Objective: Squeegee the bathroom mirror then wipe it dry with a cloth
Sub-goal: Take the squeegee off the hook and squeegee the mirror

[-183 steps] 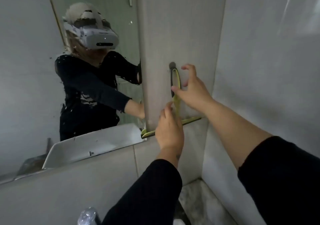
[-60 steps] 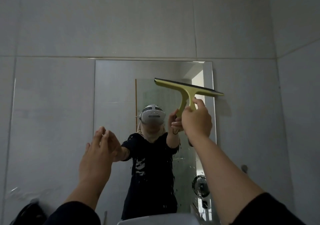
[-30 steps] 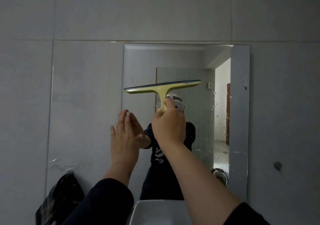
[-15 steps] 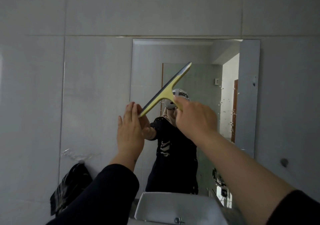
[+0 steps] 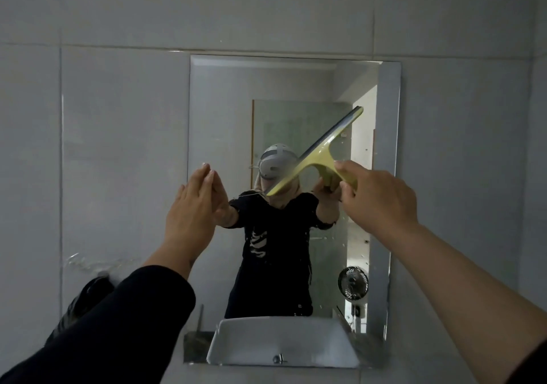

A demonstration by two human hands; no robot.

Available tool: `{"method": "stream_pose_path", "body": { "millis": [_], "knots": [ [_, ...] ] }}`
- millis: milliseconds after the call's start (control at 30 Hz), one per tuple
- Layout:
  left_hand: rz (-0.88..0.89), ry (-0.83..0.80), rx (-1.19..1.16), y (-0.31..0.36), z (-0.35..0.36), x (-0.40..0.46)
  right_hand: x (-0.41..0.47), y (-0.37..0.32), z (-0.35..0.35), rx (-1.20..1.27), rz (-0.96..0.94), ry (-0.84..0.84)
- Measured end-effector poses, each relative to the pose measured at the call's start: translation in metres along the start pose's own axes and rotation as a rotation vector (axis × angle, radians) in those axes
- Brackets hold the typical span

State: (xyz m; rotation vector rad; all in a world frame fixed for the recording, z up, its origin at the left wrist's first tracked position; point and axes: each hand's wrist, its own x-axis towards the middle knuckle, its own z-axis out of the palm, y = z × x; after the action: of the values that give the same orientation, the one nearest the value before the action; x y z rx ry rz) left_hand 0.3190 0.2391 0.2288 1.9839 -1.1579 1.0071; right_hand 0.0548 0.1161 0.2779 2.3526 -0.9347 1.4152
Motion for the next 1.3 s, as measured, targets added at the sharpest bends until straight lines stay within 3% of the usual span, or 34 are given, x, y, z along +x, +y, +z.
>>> {"method": "stream_pose_path", "body": {
  "millis": [367, 833, 1133, 1300],
  "knots": [
    [-0.001, -0.024, 0.025, 0.0, 0.0, 0.002, -0.029, 0.006, 0.013, 0.314, 0.281, -0.019],
    [-0.039, 0.0, -0.056, 0.002, -0.006, 0.004, -0.074, -0.053, 0.057, 0.727, 0.676, 0.124],
    [-0.025, 0.045, -0.076, -0.02, -0.021, -0.001, -0.091, -0.113, 0.088, 0.843, 0.719, 0.105],
    [-0.047, 0.069, -0.083, -0.022, -0.022, 0.002, -0.102, -0.148, 0.099, 0.761, 0.575, 0.049]
  ]
}}
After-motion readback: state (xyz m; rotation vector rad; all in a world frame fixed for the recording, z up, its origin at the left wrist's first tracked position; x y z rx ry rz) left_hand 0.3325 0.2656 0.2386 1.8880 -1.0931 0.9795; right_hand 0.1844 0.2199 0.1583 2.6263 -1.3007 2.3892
